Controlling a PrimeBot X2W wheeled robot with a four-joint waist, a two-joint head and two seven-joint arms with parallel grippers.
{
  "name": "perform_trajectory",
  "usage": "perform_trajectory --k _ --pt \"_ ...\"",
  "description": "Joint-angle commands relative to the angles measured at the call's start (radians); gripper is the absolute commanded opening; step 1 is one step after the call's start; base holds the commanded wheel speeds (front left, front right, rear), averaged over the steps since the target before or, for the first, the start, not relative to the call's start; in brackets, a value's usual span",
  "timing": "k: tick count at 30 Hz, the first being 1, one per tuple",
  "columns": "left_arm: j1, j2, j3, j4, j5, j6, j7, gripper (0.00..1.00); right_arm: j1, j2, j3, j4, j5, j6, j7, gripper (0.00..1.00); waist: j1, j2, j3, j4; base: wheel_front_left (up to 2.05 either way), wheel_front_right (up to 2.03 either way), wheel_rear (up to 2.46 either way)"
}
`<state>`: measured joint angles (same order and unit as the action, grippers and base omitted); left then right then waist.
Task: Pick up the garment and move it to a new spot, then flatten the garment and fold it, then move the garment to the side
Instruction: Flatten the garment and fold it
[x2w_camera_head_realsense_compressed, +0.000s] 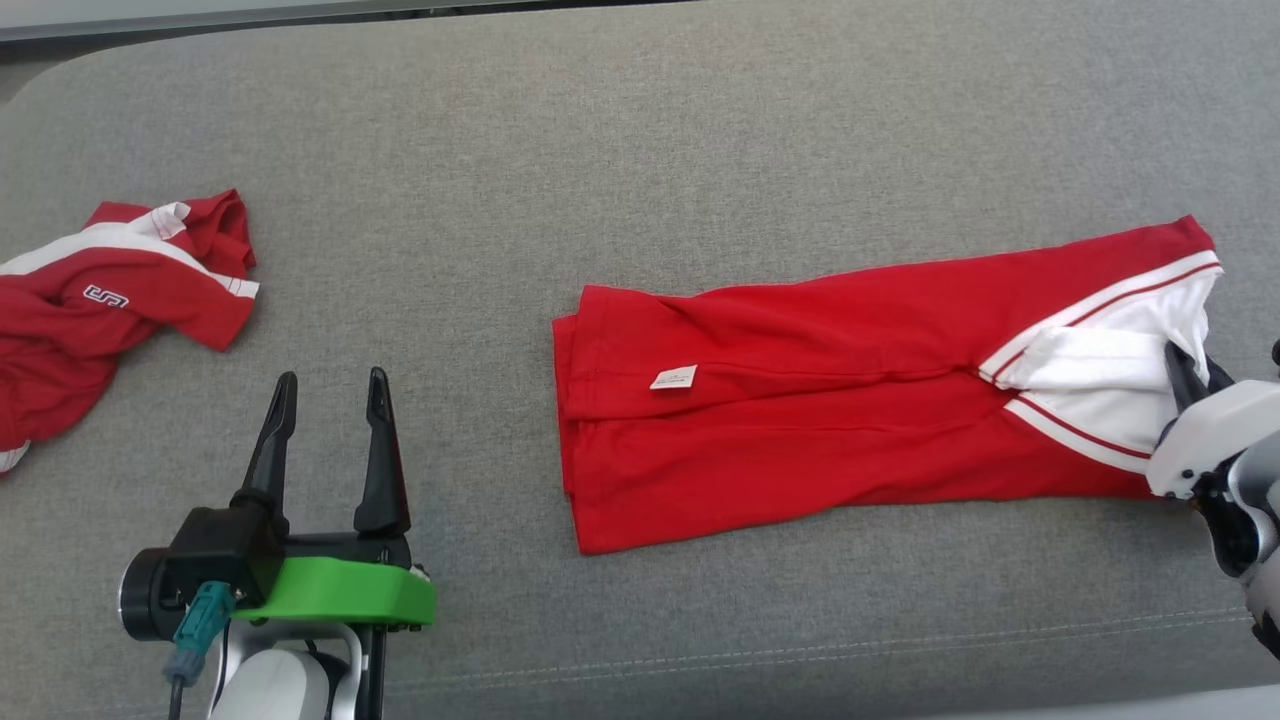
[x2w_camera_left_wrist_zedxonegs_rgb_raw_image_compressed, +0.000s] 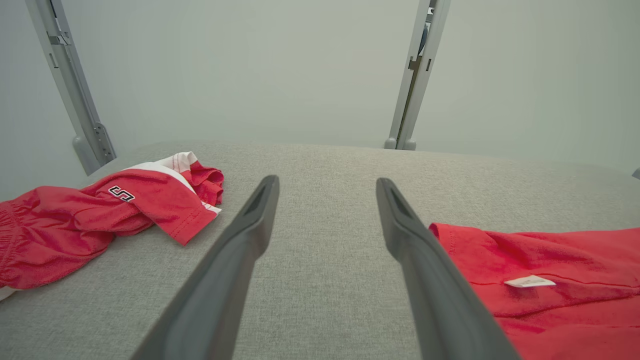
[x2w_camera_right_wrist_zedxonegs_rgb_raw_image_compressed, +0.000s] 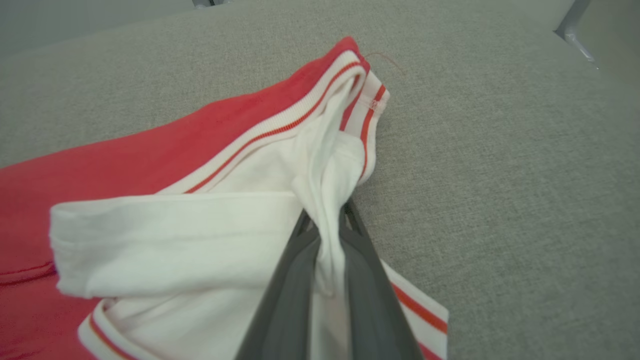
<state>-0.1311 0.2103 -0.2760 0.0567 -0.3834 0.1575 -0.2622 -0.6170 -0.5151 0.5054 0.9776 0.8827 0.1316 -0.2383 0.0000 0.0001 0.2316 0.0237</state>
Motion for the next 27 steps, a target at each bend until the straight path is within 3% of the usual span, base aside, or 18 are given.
perform_trajectory --k 1,12,20,27 --pt "0.010 -0.002 0.006 0.001 0.006 -0.007 -0.003 1.00 -0.014 0.016 0.008 -0.023 -0.005 -0.002 -0.010 0.00 0.0000 -0.0001 -0.011 -0.012 0.00 0.00 0.00" --pt "0.018 -0.004 -0.001 0.008 0.014 -0.016 -0.003 1.00 0.000 0.110 0.112 -0.270 -0.149 -0.001 -0.021 0.00 0.0000 -0.0001 -0.039 -0.033 0.00 0.00 0.00" --pt "0.021 -0.010 -0.007 0.022 0.004 -0.029 -0.003 1.00 0.076 0.226 0.155 -0.482 -0.250 -0.001 0.073 0.00 0.0000 -0.0001 -0.059 0.002 0.00 0.00 0.00" --pt "0.003 -0.026 -0.017 0.029 0.007 -0.043 -0.003 1.00 0.098 0.317 0.170 -0.503 -0.280 -0.001 0.153 0.00 0.0000 -0.0001 -0.050 0.057 0.00 0.00 0.00"
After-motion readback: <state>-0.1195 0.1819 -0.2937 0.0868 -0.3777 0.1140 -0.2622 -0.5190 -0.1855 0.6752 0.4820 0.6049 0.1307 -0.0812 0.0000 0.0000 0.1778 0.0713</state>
